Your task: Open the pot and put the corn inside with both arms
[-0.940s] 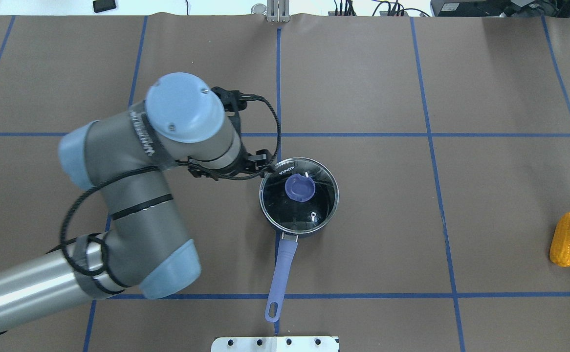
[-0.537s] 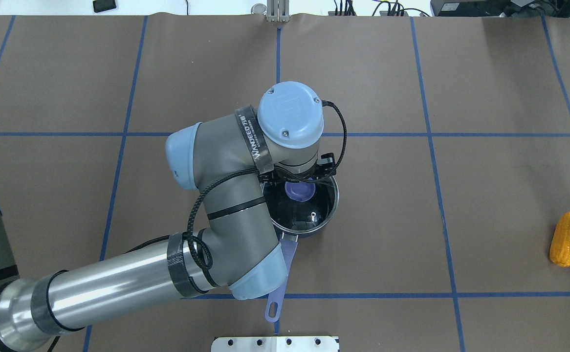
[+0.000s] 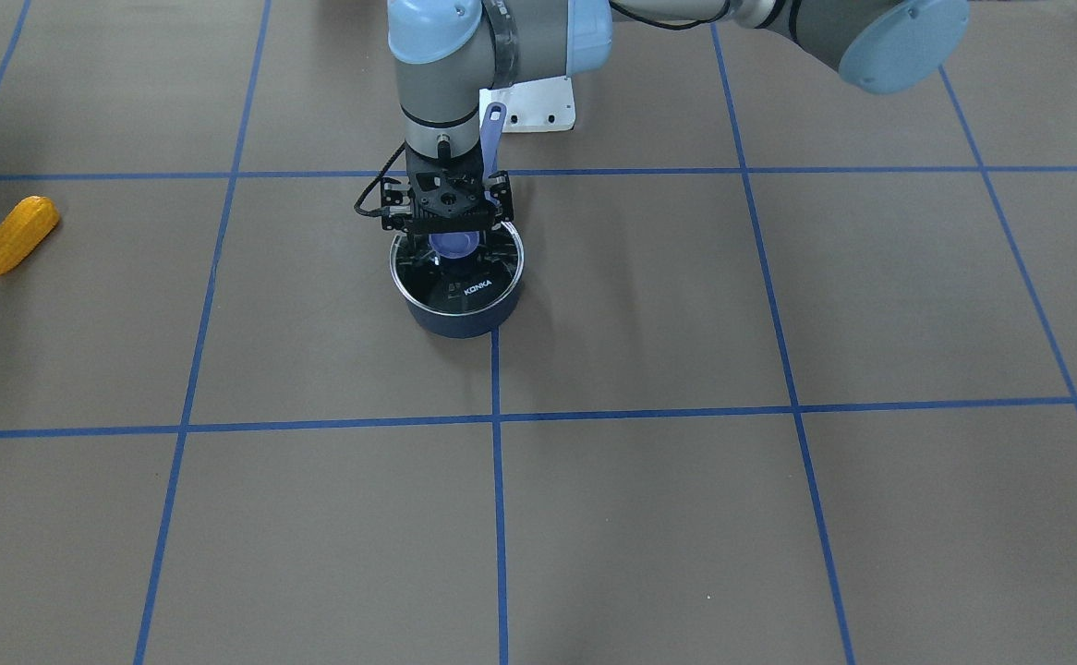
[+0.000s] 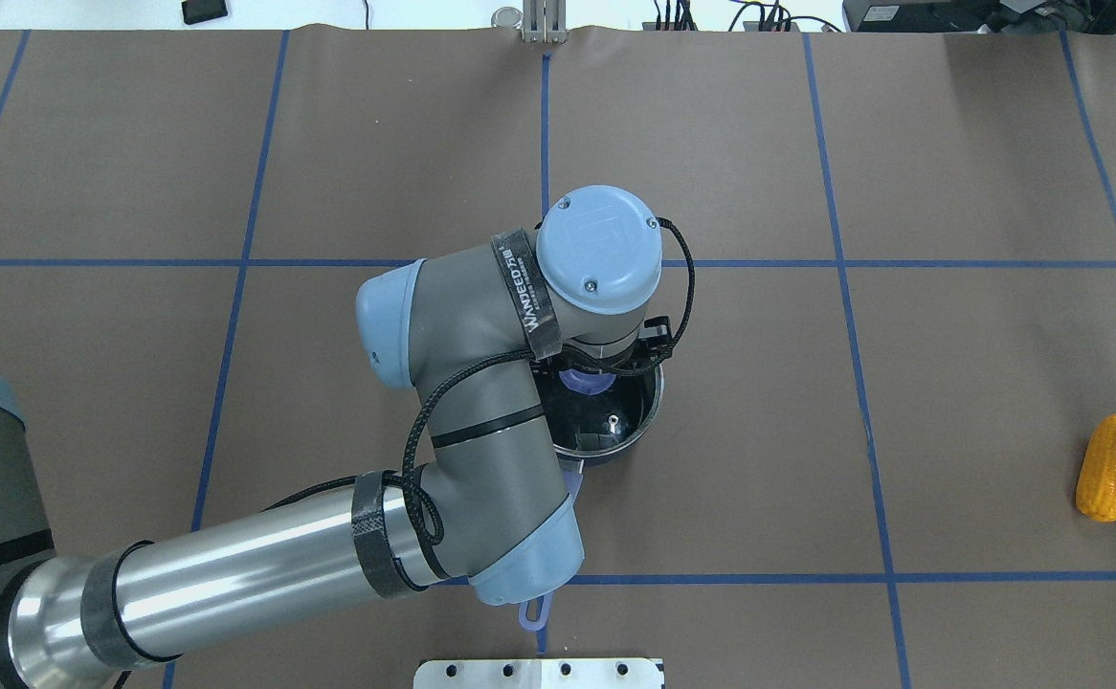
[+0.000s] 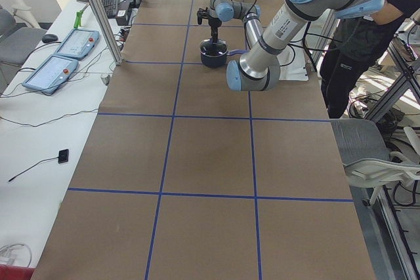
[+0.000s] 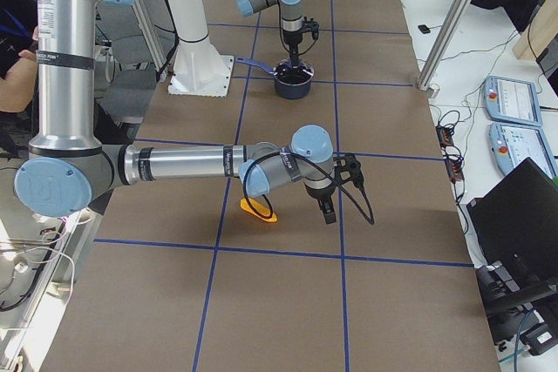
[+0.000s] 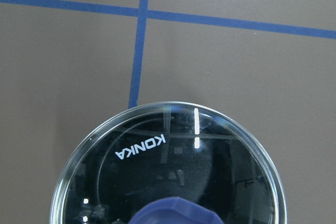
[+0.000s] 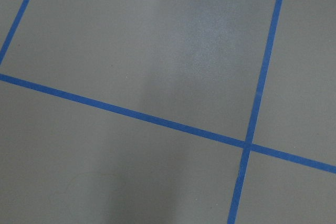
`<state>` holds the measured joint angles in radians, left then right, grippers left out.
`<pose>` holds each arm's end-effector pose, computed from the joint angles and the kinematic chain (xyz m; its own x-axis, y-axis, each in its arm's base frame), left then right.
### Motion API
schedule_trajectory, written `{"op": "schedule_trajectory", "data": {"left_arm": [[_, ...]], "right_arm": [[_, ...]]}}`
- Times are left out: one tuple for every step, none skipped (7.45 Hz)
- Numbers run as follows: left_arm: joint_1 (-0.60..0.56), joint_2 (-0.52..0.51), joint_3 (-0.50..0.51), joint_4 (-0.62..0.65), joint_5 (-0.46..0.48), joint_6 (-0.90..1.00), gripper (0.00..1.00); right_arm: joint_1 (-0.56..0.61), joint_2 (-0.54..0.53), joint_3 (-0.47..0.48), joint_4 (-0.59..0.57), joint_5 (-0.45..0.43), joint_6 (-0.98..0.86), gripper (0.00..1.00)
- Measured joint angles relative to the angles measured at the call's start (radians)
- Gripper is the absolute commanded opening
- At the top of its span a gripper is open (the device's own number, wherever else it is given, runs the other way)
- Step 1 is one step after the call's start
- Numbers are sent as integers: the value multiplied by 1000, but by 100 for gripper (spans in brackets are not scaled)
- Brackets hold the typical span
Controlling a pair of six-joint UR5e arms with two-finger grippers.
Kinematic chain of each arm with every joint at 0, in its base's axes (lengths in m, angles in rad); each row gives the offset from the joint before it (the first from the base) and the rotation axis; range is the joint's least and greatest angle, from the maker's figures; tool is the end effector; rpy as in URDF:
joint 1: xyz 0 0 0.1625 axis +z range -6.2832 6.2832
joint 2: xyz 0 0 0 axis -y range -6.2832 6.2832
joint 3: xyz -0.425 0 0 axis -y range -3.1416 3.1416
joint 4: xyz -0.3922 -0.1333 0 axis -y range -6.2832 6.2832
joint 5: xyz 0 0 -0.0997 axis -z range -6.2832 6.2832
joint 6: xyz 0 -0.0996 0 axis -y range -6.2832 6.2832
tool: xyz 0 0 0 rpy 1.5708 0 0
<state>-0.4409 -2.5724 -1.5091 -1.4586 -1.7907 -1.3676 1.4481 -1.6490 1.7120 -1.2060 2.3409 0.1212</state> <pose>0.6111 -0.4117 0.0672 0.6540 -0.0908 -0.7510 0.1422 0.9898 0.0041 0.0049 -0.4828 0.5852 0.6856 -0.2626 0.6790 0.0287 0.9417 0.3352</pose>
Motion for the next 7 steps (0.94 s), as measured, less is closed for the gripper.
{"op": "schedule_trajectory", "data": {"left_arm": [[0,1,-1,0,1,2,5],[1,2,-4,0,1,5,0],[1,2,-7,1,2,7,0],[0,2,-12,2,2,8,0],[-3,5,-27,8,1,16,0],[-10,19,-75,38,-1,50,0],[-25,67,-165,86,-4,111,0]], "right_arm": [[-1,0,0,-1,0,0,100],[-1,0,0,-1,0,0,100],[-1,1,0,0,0,0,100],[-1,1,0,-1,0,0,100],[-1,2,1,0,0,0,100],[-2,2,2,-1,0,0,100],[-2,3,2,-1,-1,0,100]]}}
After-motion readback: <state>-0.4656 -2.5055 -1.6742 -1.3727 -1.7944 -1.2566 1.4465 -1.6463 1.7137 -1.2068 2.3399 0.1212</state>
